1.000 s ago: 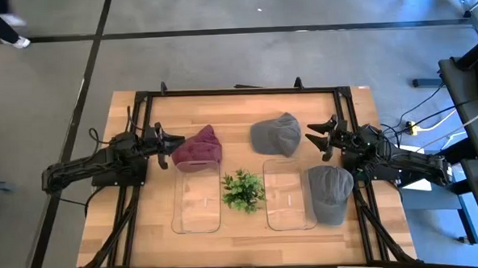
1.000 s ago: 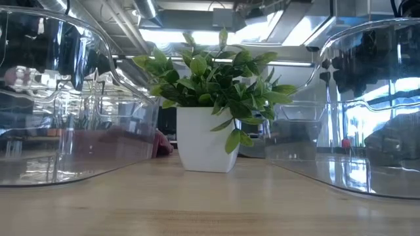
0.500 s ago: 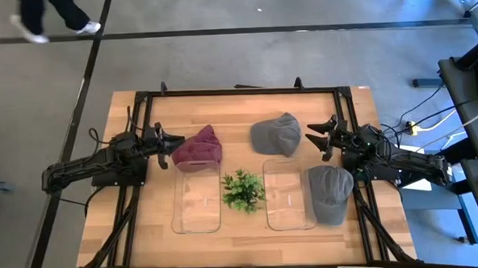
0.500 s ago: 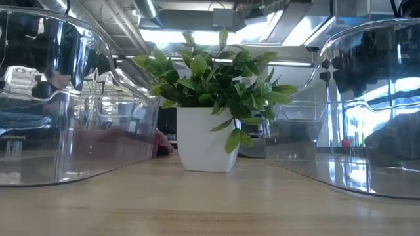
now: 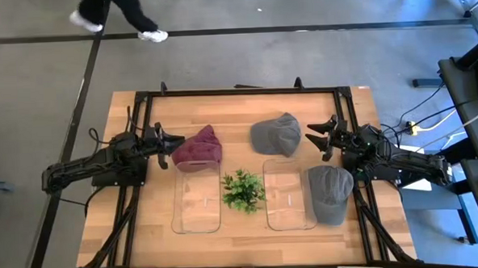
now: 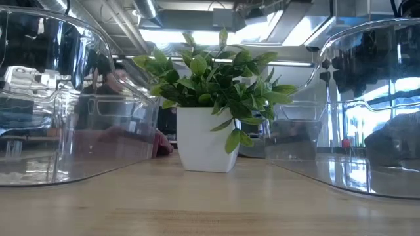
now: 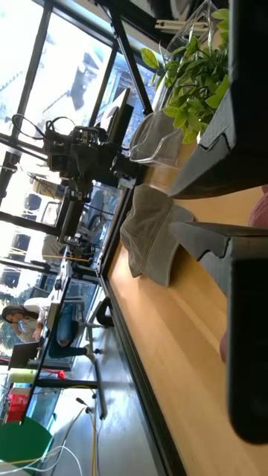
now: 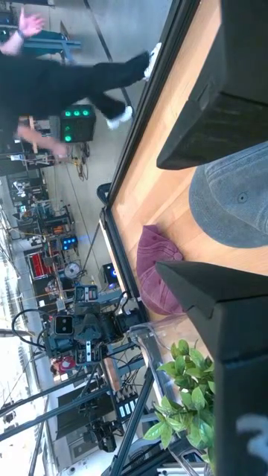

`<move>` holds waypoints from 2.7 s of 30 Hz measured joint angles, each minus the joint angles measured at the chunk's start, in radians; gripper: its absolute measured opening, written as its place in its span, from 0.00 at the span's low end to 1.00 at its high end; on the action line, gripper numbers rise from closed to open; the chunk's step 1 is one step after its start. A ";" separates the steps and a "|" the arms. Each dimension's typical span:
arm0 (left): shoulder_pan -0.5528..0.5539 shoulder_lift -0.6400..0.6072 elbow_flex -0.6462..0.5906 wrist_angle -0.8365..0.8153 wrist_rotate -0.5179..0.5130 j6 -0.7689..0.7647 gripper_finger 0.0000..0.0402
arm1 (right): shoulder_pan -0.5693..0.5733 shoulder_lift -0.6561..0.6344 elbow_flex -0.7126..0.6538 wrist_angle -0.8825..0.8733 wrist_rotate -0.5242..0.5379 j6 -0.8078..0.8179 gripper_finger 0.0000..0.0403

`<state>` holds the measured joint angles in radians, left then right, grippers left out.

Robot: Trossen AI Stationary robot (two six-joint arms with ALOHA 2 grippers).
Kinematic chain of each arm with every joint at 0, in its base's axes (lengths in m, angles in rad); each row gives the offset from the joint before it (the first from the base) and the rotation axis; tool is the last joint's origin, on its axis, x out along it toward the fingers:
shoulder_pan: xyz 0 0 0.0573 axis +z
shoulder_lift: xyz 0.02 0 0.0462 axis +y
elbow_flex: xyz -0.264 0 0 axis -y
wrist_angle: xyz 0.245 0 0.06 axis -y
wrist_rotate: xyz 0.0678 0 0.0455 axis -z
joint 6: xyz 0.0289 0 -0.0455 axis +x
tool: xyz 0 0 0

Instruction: Pick & Place hat

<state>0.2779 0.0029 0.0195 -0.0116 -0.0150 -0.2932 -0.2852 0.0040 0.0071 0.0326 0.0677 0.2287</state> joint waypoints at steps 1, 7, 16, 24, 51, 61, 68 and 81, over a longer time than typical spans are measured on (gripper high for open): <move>0.000 0.000 0.000 0.000 0.000 0.000 0.14 | 0.000 0.000 0.000 0.000 0.000 0.000 0.53; 0.000 0.000 0.000 0.000 0.000 0.000 0.14 | 0.000 0.000 0.000 0.000 0.000 0.001 0.53; 0.000 0.000 0.000 0.000 0.000 0.000 0.14 | 0.000 0.000 0.000 0.000 0.000 0.001 0.53; 0.000 0.000 0.000 0.000 0.000 0.000 0.14 | 0.000 0.000 0.000 0.000 0.000 0.000 0.53; 0.000 0.000 0.000 0.000 0.000 0.000 0.14 | 0.000 0.000 0.000 0.005 0.026 -0.006 0.53; 0.000 0.000 0.000 0.000 0.000 0.000 0.14 | 0.000 0.000 0.000 0.006 0.044 0.062 0.53; 0.000 0.000 0.000 0.000 0.000 0.000 0.14 | 0.000 0.000 0.000 0.023 0.039 0.106 0.53; 0.000 0.000 0.000 0.000 0.000 0.000 0.14 | 0.000 0.000 0.000 0.062 0.080 0.090 0.77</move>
<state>0.2775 0.0027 0.0193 -0.0116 -0.0147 -0.2932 -0.2848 0.0042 0.0071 0.0945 0.1474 0.3188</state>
